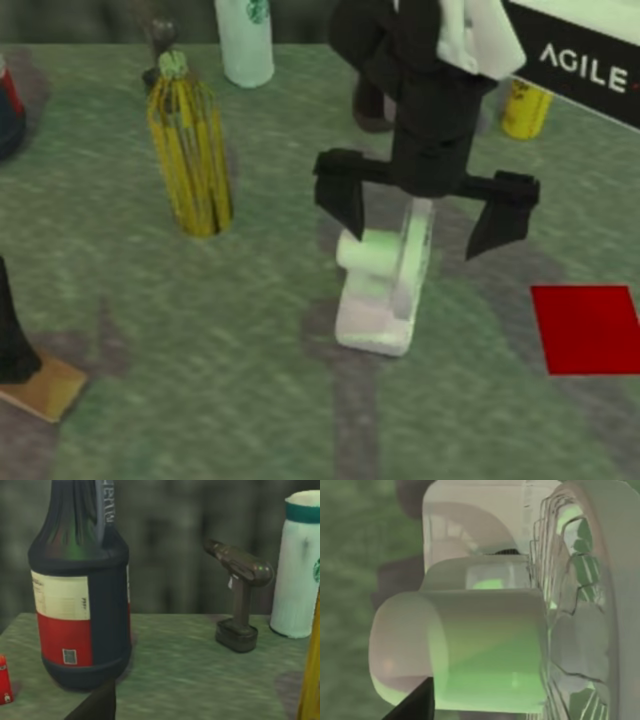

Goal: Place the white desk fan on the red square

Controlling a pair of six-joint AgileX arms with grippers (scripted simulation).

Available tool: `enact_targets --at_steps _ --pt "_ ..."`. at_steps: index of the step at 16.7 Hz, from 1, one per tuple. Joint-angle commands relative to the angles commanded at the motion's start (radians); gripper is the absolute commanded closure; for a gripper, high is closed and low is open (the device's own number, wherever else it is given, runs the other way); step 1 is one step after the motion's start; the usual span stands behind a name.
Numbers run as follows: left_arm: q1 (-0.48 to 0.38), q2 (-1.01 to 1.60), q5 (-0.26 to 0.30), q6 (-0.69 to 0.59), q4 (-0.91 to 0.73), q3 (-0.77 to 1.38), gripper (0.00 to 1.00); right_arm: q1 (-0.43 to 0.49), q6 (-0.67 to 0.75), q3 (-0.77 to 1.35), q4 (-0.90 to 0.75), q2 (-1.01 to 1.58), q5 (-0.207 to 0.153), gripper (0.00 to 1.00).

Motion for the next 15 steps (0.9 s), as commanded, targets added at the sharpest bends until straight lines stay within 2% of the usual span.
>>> enact_targets --at_steps 3,15 --pt "0.000 0.000 0.000 0.000 0.000 0.000 0.00 0.000 0.000 0.000 0.000 0.000 0.000 0.00" --pt "0.000 0.000 0.000 0.000 0.000 0.000 0.00 0.000 0.000 0.000 0.000 0.000 0.000 0.90"
